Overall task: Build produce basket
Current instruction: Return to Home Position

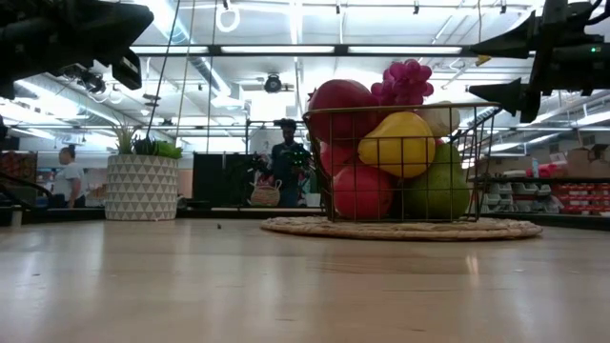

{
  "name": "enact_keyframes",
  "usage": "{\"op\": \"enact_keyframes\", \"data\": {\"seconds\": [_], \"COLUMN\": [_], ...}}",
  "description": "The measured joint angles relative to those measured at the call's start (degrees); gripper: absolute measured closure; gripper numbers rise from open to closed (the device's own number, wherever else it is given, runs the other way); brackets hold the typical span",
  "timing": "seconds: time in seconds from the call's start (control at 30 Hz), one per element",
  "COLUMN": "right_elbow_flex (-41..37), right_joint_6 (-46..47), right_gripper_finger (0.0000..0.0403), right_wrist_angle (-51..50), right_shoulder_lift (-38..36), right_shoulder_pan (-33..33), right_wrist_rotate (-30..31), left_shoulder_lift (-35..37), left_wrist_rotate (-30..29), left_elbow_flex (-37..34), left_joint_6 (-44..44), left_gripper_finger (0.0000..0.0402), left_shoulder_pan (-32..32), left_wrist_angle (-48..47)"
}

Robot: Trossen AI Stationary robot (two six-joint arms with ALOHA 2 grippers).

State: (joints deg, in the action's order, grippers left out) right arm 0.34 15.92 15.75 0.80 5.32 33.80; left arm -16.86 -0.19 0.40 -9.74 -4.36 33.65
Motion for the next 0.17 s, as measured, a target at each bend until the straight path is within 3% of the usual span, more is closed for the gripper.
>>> {"op": "enact_keyframes", "data": {"seconds": [0.17], "right_elbow_flex": [0.0], "right_joint_6": [0.0], "right_gripper_finger": [0.0009], "right_wrist_angle": [0.0], "right_shoulder_lift": [0.0], "right_shoulder_pan": [0.0], "right_wrist_rotate": [0.0], "left_shoulder_lift": [0.0], "left_wrist_rotate": [0.0], "left_elbow_flex": [0.0], "left_joint_6": [0.0], "left_gripper_finger": [0.0362], "left_shoulder_pan": [0.0], "left_wrist_angle": [0.0]}}
